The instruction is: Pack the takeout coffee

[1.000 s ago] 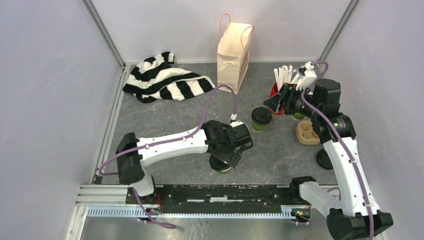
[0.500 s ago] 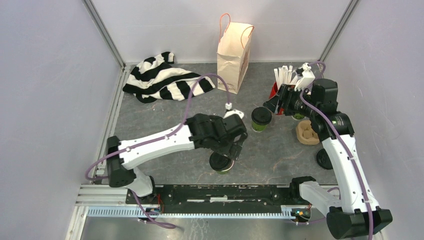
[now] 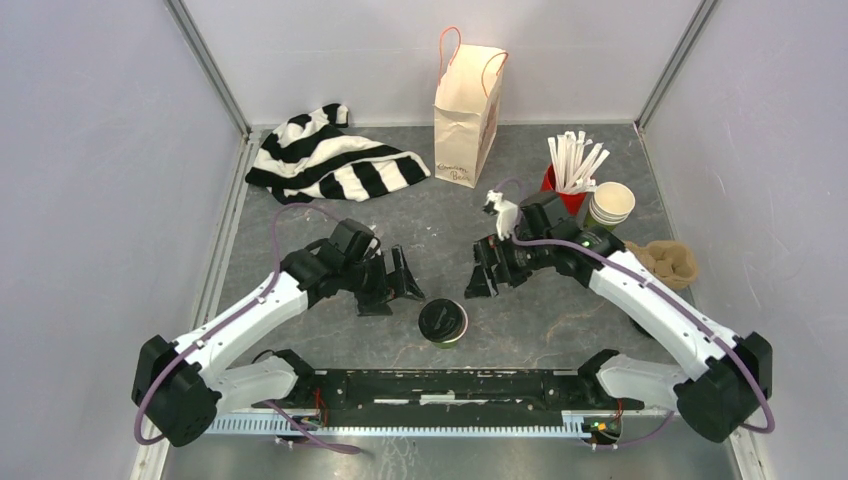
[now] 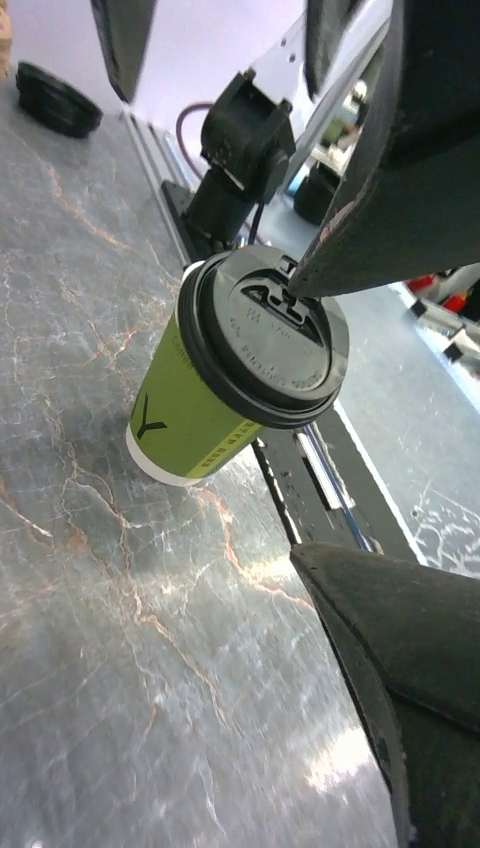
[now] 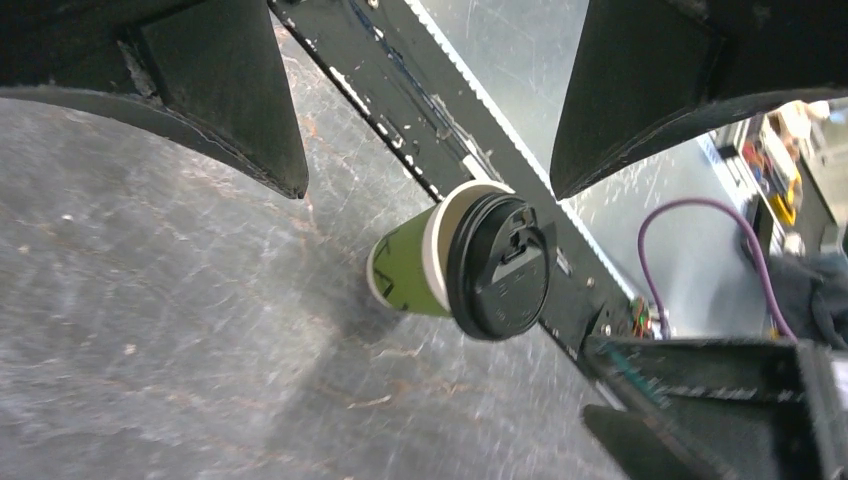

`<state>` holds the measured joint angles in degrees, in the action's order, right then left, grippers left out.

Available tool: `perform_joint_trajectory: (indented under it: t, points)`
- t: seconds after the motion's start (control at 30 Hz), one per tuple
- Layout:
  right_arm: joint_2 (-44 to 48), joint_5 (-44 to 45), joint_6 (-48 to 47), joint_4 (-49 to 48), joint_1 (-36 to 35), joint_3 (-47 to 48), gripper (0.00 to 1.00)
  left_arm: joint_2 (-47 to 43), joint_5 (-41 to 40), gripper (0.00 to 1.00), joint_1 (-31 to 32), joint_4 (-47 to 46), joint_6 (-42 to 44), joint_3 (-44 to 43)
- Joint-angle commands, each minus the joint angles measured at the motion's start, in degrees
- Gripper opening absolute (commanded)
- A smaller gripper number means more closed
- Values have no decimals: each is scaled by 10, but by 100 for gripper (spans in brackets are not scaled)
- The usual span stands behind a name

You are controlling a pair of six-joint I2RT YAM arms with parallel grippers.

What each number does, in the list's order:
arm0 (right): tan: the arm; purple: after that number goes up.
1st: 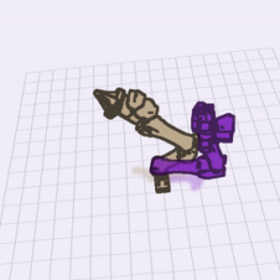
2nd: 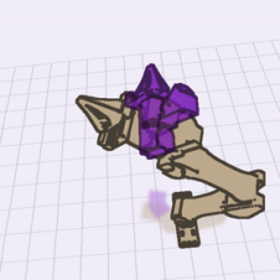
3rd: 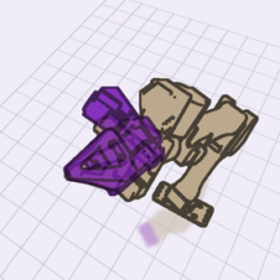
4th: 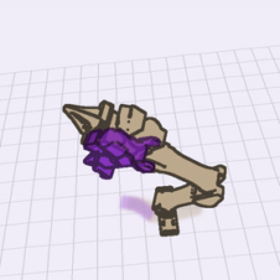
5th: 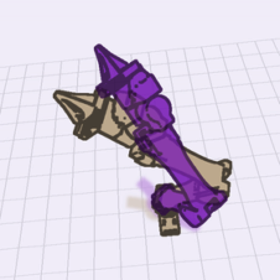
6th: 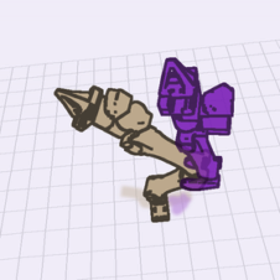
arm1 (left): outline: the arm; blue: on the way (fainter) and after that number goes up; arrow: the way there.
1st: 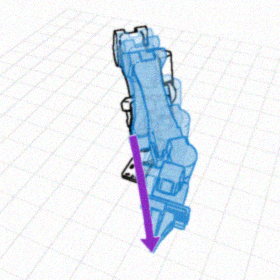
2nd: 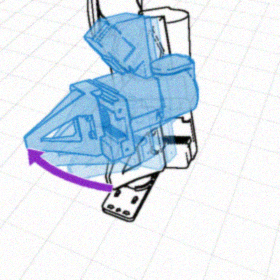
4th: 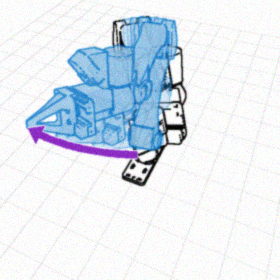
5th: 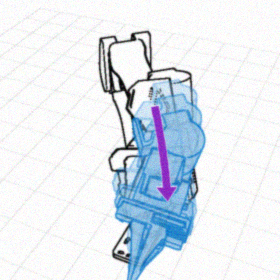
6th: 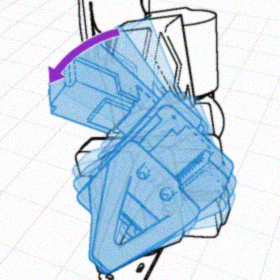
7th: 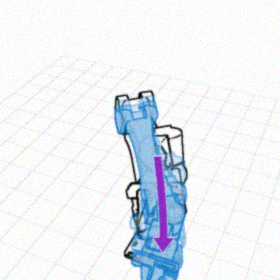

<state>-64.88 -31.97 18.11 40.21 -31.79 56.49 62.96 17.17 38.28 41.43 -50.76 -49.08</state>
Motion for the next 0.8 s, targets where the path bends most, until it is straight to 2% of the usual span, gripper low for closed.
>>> perform_joint_trajectory:
  t: [0.0,0.13,0.3,0.67,0.77]
  points:
    - [-32,5,0,-10,-56,6,98,-30,125,95,-22,-164,-82,75]
    - [-55,4,8,-19,-89,5,93,-27,163,88,-23,-220,-109,123]
    - [-86,-11,8,-26,-112,-1,85,-29,189,84,-23,-282,-134,162]
    - [-108,-19,13,-42,-131,4,63,0,206,68,-22,-305,-126,158]
    - [-109,-18,14,-43,-132,6,60,4,210,66,-22,-300,-121,154]
